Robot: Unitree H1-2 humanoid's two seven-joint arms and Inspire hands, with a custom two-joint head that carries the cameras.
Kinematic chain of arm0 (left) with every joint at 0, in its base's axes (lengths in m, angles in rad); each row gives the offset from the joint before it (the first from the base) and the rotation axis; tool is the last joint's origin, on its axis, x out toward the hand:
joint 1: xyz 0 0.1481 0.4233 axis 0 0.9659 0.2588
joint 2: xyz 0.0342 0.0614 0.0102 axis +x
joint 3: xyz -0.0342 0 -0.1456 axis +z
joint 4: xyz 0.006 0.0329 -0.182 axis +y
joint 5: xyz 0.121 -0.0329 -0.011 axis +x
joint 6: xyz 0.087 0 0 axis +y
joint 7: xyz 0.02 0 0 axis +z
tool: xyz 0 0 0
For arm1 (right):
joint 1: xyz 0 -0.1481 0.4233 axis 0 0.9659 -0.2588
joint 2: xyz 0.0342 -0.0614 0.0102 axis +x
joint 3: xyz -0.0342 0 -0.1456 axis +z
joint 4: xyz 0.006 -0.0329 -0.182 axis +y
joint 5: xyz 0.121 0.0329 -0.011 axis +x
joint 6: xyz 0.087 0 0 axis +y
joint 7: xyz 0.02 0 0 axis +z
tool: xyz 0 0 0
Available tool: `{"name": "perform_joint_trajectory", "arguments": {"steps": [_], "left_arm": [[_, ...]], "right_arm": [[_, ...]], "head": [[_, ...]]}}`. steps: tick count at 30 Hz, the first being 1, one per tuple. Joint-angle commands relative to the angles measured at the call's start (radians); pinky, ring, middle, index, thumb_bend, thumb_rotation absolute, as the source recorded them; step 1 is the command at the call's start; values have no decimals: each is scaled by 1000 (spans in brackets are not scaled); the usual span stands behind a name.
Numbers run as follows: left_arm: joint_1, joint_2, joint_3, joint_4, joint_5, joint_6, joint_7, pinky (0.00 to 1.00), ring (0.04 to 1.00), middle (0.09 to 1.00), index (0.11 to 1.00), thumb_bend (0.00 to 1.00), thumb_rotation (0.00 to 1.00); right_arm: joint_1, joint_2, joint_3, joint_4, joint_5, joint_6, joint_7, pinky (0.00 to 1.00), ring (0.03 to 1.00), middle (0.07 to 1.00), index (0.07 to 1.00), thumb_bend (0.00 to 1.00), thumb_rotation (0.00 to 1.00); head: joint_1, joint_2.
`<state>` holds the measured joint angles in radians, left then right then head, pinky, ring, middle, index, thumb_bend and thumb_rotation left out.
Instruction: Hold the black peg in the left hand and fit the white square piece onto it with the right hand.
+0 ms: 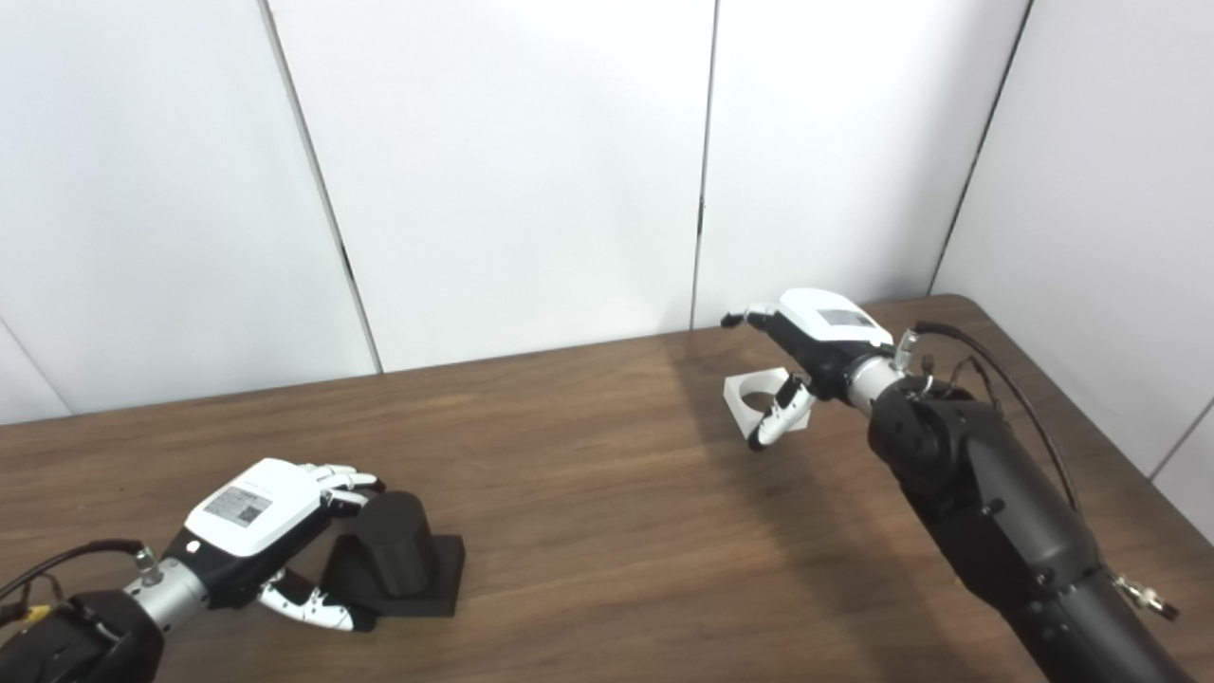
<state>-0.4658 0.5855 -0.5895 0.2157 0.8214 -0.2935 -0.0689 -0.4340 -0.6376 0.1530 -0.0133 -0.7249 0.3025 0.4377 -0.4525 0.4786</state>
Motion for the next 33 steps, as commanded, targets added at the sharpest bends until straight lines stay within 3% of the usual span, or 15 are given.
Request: {"name": "perform_joint_trajectory", "arguments": {"steps": [1, 6, 24, 33], "left_arm": [[75, 37, -55, 72, 65, -37, -71, 787, 858, 849, 492, 523, 63], [74, 41, -56, 78, 71, -37, -72, 812, 876, 863, 493, 523, 66], [82, 51, -46, 83, 65, -62, -41, 801, 865, 850, 493, 523, 66], [91, 56, -35, 60, 61, -57, -57, 797, 861, 847, 492, 523, 65]], "right_arm": [[-77, -33, -1, 25, -24, -4, -19, 710, 893, 919, 865, 895, 176], [-119, -27, 25, 115, -34, -17, -39, 705, 889, 910, 856, 905, 236], [-205, -7, 127, 366, -35, -26, -68, 735, 871, 898, 849, 902, 116], [-233, -10, 180, 436, -45, -48, -71, 751, 869, 890, 775, 863, 99]], "head": [[-1, 1], [-6, 4], [9, 18], [11, 25]]}}
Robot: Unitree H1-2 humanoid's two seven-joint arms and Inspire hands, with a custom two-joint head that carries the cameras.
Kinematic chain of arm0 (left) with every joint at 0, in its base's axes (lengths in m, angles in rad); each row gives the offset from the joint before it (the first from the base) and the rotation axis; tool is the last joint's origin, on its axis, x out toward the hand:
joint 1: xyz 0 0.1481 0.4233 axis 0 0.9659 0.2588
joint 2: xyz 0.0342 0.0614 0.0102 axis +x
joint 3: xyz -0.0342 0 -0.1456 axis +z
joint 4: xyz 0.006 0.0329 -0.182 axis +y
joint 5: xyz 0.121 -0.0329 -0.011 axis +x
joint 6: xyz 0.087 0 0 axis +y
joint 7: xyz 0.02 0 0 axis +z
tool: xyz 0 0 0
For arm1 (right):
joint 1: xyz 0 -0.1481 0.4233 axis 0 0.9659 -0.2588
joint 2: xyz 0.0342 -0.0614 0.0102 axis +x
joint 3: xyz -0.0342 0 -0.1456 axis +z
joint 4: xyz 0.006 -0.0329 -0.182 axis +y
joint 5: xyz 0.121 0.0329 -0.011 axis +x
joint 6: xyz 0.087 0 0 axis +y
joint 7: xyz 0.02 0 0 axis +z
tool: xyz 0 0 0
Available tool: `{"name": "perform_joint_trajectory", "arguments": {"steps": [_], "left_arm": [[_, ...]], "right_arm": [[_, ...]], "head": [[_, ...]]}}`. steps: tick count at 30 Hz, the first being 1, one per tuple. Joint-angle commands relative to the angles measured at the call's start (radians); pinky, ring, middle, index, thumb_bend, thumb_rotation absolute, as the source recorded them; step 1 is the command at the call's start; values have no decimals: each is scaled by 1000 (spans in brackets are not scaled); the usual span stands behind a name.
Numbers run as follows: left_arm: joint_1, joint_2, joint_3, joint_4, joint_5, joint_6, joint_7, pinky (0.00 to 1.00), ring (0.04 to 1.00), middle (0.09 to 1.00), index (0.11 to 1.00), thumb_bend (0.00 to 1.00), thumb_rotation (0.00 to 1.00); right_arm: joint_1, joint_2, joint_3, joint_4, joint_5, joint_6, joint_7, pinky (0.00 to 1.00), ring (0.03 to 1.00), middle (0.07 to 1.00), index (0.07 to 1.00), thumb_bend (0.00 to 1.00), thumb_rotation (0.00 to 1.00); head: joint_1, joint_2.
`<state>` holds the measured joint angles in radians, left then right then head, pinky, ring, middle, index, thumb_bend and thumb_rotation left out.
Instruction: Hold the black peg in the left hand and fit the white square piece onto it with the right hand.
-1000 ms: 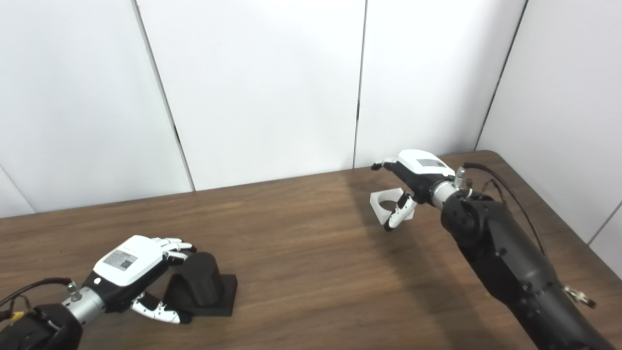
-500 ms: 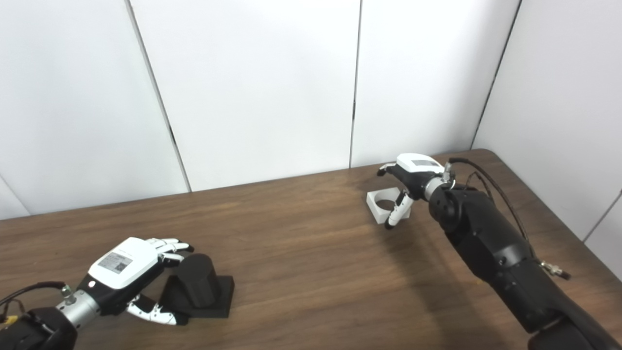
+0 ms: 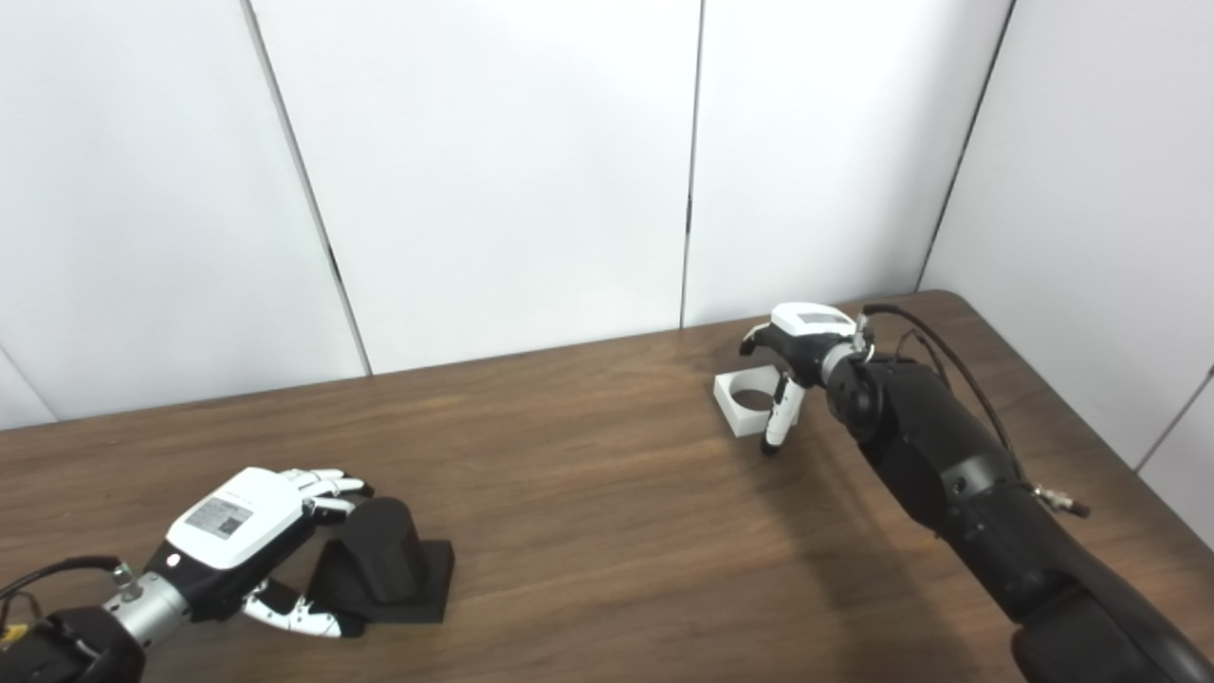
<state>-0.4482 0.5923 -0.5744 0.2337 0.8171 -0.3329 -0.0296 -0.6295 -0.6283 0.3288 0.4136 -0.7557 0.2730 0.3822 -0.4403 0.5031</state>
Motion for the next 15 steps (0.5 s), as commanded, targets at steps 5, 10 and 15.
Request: {"name": "perform_joint_trajectory", "arguments": {"steps": [5, 10, 15], "left_arm": [[81, 49, -44, 15, 63, -4, -114, 796, 863, 847, 492, 523, 65], [83, 50, -39, -8, 58, 6, -135, 786, 860, 847, 492, 523, 63], [86, 46, -34, -22, 55, 12, -143, 775, 851, 839, 492, 523, 63]], "right_arm": [[-52, -17, 29, 52, -16, -34, -24, 723, 842, 862, 663, 820, 109], [-58, -24, 50, 55, -20, -58, -25, 694, 812, 800, 491, 533, 139], [-59, -26, 43, 43, -9, -46, -12, 727, 817, 759, 481, 522, 135]], "head": [[8, 10], [17, 19], [26, 25]]}}
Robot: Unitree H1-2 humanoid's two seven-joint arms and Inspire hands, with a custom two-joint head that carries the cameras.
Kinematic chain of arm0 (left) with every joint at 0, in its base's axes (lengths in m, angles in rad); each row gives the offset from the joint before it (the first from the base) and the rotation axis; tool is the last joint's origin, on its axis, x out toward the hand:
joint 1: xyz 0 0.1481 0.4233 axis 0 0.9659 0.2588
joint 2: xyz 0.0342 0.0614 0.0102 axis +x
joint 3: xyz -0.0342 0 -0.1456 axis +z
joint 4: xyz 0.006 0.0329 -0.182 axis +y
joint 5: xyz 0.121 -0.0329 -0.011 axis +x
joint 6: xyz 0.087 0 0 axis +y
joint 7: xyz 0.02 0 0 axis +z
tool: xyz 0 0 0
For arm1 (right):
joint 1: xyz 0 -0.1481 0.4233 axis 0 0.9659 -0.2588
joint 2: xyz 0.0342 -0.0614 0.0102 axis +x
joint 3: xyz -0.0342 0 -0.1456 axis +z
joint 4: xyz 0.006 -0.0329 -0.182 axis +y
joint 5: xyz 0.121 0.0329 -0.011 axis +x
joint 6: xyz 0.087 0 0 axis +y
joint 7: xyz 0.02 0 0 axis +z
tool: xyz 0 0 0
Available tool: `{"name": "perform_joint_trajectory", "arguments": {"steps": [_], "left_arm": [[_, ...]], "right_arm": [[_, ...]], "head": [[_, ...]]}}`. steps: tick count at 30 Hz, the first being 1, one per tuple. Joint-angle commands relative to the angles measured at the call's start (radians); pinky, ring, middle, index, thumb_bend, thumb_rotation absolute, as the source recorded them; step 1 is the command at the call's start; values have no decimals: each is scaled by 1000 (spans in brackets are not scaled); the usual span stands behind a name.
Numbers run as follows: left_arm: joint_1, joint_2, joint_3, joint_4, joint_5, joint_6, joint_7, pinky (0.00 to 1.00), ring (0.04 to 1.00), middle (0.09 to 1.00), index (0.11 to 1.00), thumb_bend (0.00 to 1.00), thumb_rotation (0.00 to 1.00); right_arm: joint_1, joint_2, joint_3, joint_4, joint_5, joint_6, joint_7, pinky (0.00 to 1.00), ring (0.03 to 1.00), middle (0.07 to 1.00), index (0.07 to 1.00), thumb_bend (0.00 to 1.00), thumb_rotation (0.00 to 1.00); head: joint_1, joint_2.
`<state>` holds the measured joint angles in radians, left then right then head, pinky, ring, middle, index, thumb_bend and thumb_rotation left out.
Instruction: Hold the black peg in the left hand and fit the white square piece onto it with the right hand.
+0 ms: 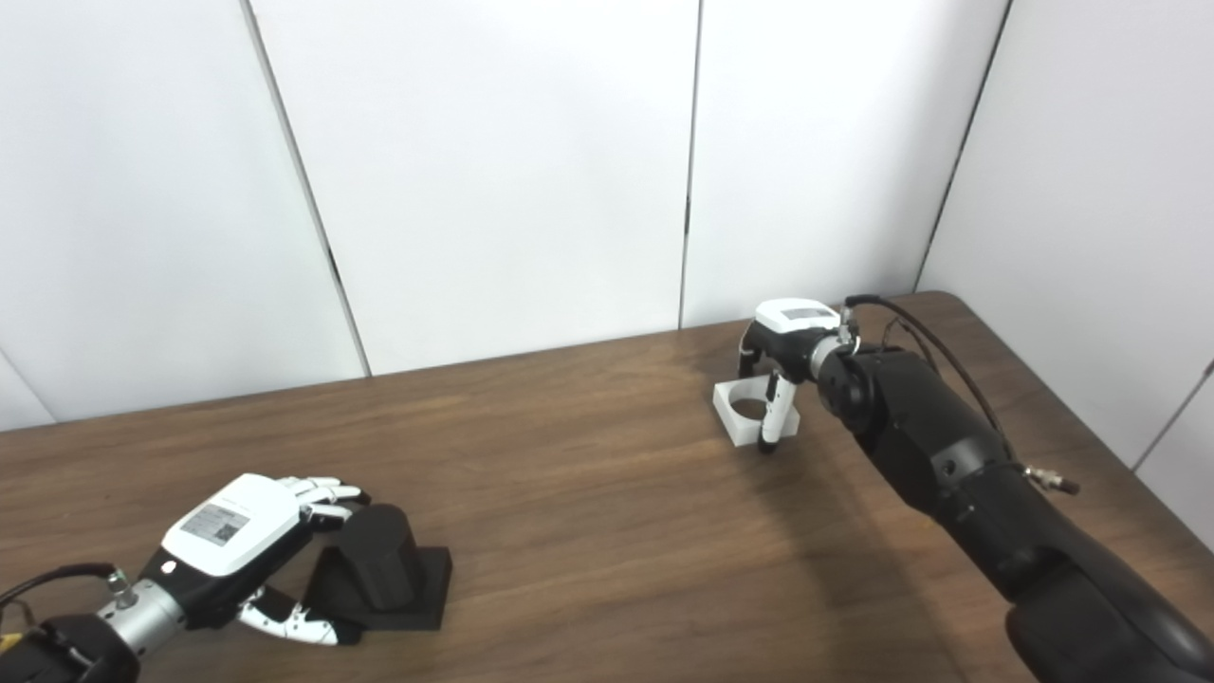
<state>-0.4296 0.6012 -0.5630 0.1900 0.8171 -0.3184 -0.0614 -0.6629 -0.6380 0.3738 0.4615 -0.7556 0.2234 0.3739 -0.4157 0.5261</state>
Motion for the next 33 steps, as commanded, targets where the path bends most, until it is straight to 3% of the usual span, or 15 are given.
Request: {"name": "perform_joint_trajectory", "arguments": {"steps": [1, 6, 13, 17, 25, 33], "left_arm": [[68, 36, -45, 19, 56, -1, -114, 774, 849, 839, 492, 523, 63], [70, 32, -45, 3, 59, 11, -132, 773, 846, 843, 492, 523, 62], [71, 29, -41, -13, 47, 26, -151, 769, 844, 841, 492, 523, 60], [73, 26, -40, -16, 55, 29, -142, 757, 836, 834, 491, 523, 60], [71, 22, -38, -17, 59, 32, -149, 756, 837, 835, 491, 523, 61], [69, 6, -33, -2, 53, 33, -131, 765, 847, 842, 491, 524, 63]], "right_arm": [[-25, -18, -2, -8, -7, 4, 1, 727, 817, 758, 480, 522, 135], [-16, -24, -26, -20, 23, -3, -1, 750, 824, 751, 479, 522, 131], [15, -30, -81, -51, 78, -63, -56, 766, 816, 754, 479, 520, 127], [31, -20, -127, -95, 124, -80, -73, 832, 825, 757, 480, 519, 130], [75, -23, -157, -264, 132, -108, -88, 758, 813, 746, 480, 519, 131], [100, -23, -161, -426, 155, -112, -32, 757, 822, 754, 480, 519, 129]], "head": [[2, 2], [8, 6], [19, 15], [19, 15], [65, 38], [173, 82]]}}
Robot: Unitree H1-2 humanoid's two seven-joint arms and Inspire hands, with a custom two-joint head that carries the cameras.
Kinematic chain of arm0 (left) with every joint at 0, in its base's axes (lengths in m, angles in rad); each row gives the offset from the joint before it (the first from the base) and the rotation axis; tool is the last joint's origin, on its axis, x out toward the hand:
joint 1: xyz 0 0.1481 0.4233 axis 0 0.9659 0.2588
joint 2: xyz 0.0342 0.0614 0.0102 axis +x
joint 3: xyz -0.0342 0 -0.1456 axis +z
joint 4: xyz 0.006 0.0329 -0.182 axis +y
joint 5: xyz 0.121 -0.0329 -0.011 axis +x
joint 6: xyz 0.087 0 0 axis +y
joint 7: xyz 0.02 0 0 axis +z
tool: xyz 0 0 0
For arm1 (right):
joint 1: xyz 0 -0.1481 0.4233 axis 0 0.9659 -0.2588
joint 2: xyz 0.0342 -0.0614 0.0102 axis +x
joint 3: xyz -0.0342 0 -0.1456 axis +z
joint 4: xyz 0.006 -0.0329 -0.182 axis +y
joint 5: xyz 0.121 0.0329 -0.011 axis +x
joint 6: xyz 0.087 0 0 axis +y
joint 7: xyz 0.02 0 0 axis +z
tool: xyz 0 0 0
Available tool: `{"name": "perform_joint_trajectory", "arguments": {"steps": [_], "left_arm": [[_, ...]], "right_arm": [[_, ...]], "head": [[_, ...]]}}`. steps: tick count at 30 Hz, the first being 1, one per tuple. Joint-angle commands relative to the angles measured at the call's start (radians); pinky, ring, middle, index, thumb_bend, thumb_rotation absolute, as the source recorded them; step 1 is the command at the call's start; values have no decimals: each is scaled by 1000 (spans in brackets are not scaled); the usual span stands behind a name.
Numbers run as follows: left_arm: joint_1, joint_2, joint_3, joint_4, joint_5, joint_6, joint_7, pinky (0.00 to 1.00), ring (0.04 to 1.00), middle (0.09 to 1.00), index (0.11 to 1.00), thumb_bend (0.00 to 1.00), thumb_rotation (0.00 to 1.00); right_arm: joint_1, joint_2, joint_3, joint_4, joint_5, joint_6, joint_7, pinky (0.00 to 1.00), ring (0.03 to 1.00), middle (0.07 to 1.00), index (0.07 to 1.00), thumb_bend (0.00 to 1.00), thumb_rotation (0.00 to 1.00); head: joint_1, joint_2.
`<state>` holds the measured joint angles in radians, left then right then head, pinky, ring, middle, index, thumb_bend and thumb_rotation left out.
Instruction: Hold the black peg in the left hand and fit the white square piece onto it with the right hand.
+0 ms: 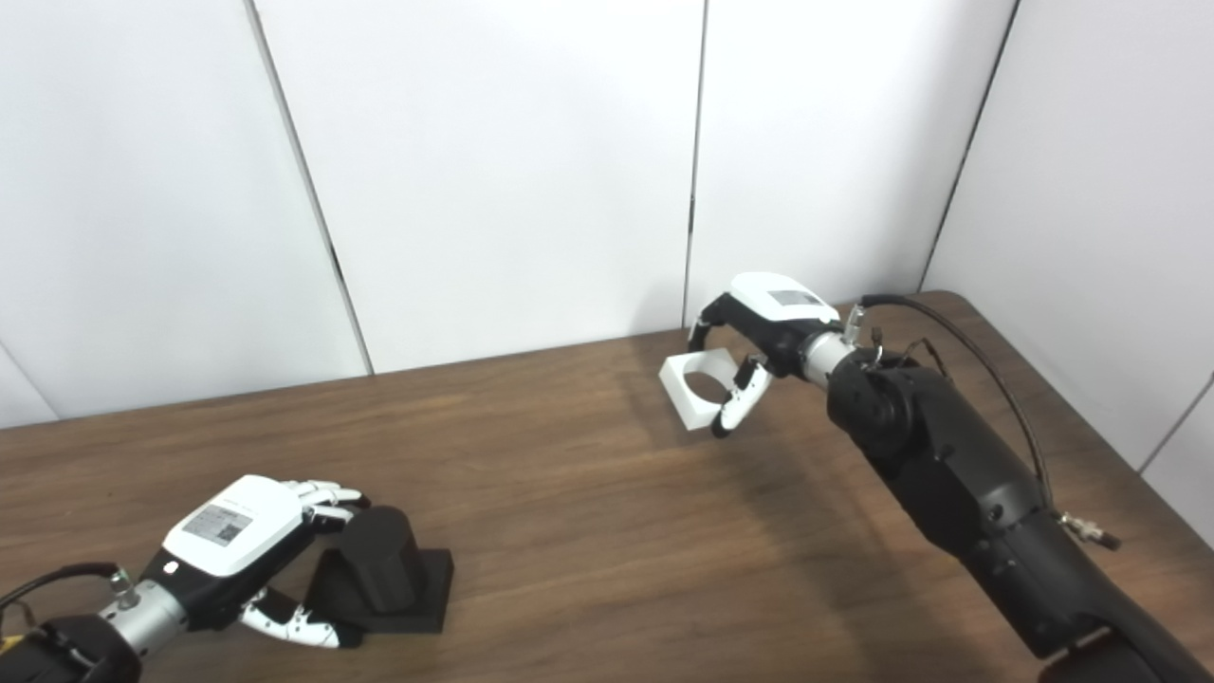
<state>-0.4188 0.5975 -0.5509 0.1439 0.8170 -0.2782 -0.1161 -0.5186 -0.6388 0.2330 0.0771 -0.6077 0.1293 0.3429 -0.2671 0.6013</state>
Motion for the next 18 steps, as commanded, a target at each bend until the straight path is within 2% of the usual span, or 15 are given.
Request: {"name": "perform_joint_trajectory", "arguments": {"steps": [1, 3, 4, 6, 7, 9, 10, 12, 15, 18], "left_arm": [[58, 7, -44, 50, 55, -7, -72, 763, 846, 841, 491, 524, 63], [54, -1, -46, 54, 62, 3, -79, 770, 852, 847, 492, 524, 65], [52, -4, -47, 56, 64, 6, -82, 775, 855, 850, 492, 524, 66], [48, -15, -46, 62, 59, 8, -83, 777, 855, 849, 492, 524, 66], [45, -21, -46, 64, 58, 13, -87, 782, 860, 852, 492, 524, 66], [37, -34, -51, 70, 64, 25, -97, 797, 874, 861, 493, 523, 67], [35, -38, -53, 73, 67, 28, -98, 800, 877, 863, 493, 523, 68], [27, -53, -61, 84, 79, 36, -96, 812, 883, 867, 493, 523, 70], [18, -70, -68, 97, 85, 42, -84, 809, 876, 859, 493, 523, 71], [11, -82, -71, 92, 89, 62, -99, 804, 876, 857, 493, 523, 73]], "right_arm": [[-44, -21, -18, -56, 6, -17, 7, 760, 827, 756, 480, 519, 129], [-44, -14, -15, -85, 14, -27, 21, 750, 824, 755, 480, 519, 129], [-44, -12, -15, -93, 18, -32, 25, 749, 819, 753, 481, 518, 129], [-46, -5, -13, -113, 28, -39, 35, 752, 815, 751, 481, 518, 128], [-47, -1, -12, -123, 33, -42, 40, 759, 817, 751, 481, 518, 129], [-49, 8, -9, -136, 43, -57, 46, 748, 815, 749, 480, 519, 129], [-49, 11, -9, -139, 46, -63, 48, 740, 815, 750, 480, 520, 129], [-51, 24, -1, -157, 54, -70, 60, 733, 819, 752, 480, 520, 129], [-55, 39, 10, -175, 57, -92, 72, 715, 820, 757, 481, 521, 129], [-56, 58, 21, -200, 59, -115, 77, 700, 811, 755, 480, 521, 128]], "head": [[31, 8], [99, 22], [99, 22], [175, 35], [184, 36], [246, 41], [246, 41], [308, 45], [350, 49], [359, 49]]}}
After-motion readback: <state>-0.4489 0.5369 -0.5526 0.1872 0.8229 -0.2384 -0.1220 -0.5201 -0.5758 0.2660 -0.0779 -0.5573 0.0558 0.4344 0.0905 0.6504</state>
